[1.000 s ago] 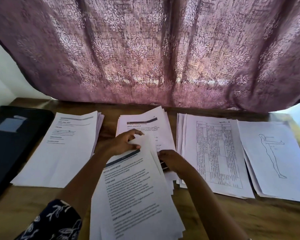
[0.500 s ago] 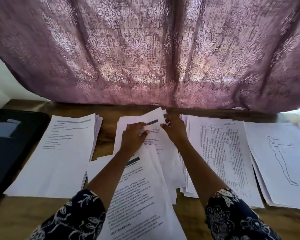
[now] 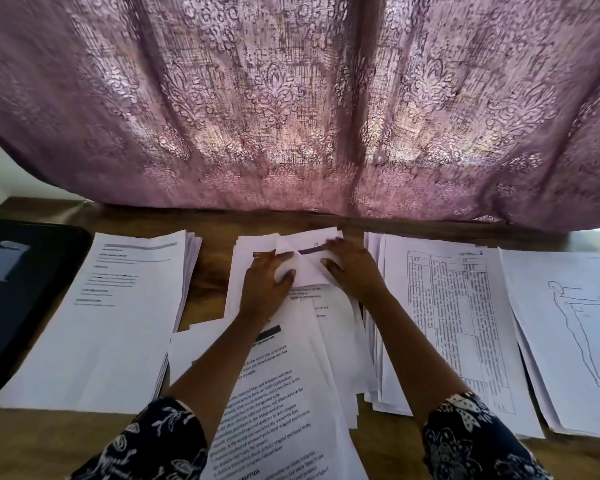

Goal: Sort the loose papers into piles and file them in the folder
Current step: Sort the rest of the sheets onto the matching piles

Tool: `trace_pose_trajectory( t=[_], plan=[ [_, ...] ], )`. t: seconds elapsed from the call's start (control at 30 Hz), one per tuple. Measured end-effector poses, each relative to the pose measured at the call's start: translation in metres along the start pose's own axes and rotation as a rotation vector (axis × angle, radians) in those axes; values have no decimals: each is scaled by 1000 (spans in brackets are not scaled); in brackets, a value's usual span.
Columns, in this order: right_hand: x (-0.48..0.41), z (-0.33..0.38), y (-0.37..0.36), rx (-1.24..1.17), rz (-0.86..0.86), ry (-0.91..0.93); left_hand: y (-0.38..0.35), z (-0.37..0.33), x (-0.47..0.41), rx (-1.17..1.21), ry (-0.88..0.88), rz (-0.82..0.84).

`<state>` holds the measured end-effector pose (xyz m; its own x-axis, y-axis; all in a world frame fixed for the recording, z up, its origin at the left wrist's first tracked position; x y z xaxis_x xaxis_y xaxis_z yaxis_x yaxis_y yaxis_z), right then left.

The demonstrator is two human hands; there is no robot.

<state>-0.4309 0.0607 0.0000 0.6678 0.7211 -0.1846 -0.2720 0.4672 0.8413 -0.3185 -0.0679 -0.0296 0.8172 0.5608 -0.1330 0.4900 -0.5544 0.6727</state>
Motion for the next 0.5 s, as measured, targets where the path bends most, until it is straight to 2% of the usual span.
trace_pose_trajectory(
  t=[0.1,0.2,0.27,0.4,0.47,0.5],
  plan=[
    [-12,-16,-15,21,140,-53,-2,1,-4,-46,-8,-5],
    [-10,-12,-15,48,157,-23,-5,4,-7,-113,1,1],
    [-6,-3,-4,59,71,-14,-6,4,-6,-110,-5,14],
    [10,4,19,-84,-189,-150,-3,1,-6,-82,6,-5],
    [21,15,20,-104,-255,-107,0,-2,-5,1,5,-34],
    [25,25,19,-61,-282,-23,1,0,-4,88,20,-50]
  ],
)
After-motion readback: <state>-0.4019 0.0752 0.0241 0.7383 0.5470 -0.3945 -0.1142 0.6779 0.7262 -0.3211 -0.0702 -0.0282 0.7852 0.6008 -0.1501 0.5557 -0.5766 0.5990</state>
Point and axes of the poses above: each hand's wrist, its own x-axis away from the middle knuckle, its own y-axis out of the back of the hand, z = x × y, the point moved 10 cm from there along -x, towards the middle knuckle, and after that the axes turned 3 degrees about -z, right-handed, at the moved point
